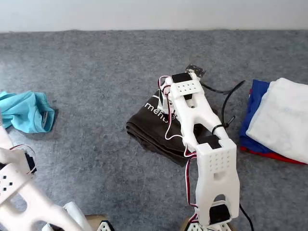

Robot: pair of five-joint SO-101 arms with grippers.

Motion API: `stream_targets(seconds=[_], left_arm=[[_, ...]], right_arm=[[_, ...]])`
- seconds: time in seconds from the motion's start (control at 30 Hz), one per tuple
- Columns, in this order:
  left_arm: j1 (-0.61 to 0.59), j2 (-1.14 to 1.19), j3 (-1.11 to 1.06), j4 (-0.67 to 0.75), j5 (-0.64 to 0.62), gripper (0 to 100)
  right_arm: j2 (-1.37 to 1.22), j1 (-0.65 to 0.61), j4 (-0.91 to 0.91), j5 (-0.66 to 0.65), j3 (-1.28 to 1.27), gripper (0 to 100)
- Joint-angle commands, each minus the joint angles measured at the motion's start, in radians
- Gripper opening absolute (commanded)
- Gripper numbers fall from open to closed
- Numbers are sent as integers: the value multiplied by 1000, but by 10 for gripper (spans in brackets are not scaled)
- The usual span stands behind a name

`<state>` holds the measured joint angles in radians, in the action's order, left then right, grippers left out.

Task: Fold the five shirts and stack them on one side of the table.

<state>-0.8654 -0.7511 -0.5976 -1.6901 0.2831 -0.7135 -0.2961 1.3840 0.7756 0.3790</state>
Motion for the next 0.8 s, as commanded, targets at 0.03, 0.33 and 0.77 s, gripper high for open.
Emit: stream_targets(seconds=[0.03,0.33,0.77], left_arm=[[-3,-12,13,9,9,72],[0,-8,13,48,9,72],[0,-8,13,52,9,72]], right_arm=[[-8,24,12,9,-12,396],[197,13,150,-43,-12,396],[174,61,130,-83,-14,397]])
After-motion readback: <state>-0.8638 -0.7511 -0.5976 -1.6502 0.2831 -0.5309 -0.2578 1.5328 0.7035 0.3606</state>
